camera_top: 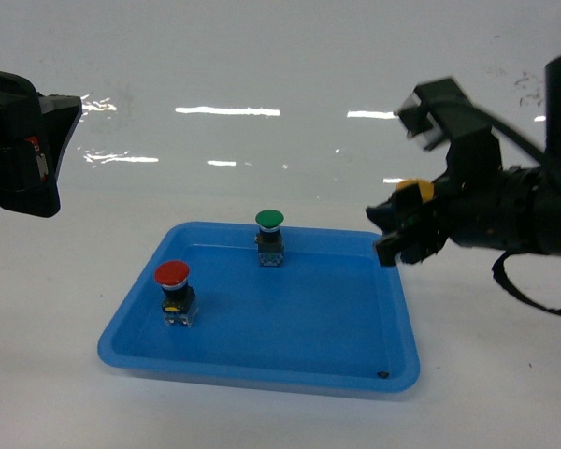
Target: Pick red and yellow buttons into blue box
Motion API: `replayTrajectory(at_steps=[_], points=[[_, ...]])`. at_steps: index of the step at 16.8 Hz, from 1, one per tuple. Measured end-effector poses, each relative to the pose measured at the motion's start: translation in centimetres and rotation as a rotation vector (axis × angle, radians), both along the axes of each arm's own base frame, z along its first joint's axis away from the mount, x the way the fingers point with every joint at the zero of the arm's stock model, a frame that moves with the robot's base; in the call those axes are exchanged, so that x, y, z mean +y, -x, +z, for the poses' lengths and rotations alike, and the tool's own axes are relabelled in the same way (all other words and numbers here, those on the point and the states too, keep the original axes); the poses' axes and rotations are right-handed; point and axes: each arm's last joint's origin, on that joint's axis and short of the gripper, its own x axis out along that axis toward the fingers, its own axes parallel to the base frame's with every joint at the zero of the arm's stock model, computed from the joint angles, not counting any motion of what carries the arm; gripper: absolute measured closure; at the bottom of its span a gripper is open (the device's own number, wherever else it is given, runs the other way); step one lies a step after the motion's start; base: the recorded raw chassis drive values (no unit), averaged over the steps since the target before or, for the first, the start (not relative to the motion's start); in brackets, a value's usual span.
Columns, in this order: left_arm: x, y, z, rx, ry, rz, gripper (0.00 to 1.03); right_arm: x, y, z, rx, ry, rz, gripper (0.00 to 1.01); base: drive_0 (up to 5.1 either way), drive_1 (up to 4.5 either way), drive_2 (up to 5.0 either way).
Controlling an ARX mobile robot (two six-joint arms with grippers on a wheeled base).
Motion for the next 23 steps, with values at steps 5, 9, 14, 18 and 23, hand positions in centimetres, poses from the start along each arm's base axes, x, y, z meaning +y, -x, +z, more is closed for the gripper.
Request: replayTrajectory(at_steps=[5, 9, 14, 18, 23], points=[[0.0, 0.0, 0.0, 0.0, 0.0, 0.0, 0.05, 0.5, 4.8, 6.2, -0.06, -0.094, 0.006, 0.72, 0.0, 0.0, 0.0], [0.0, 0.0, 0.0, 0.0, 0.0, 0.0, 0.05, 0.4, 4.8, 6.2, -0.059, -0.089, -0.009, 0.72, 0.0, 0.0, 0.0], [0.0, 0.0, 0.0, 0.0, 0.0, 0.0, 0.05, -0.3, 7.1, 7.3, -0.067, -0.108, -0.067, 0.72, 0.0, 0.0, 0.0], [0.0, 0.0, 0.0, 0.0, 0.0, 0.0, 0.05, -0.6, 10.5, 10.0, -0.135, -0.16, -0.075, 0.72, 0.0, 0.0, 0.0], [0.0, -0.1, -0.1, 0.012, -0.001, -0.009, 0.05, -1.7, 11.8, 9.5, -0.12, -0.131, -0.139, 0.72, 0.0, 0.0, 0.0]])
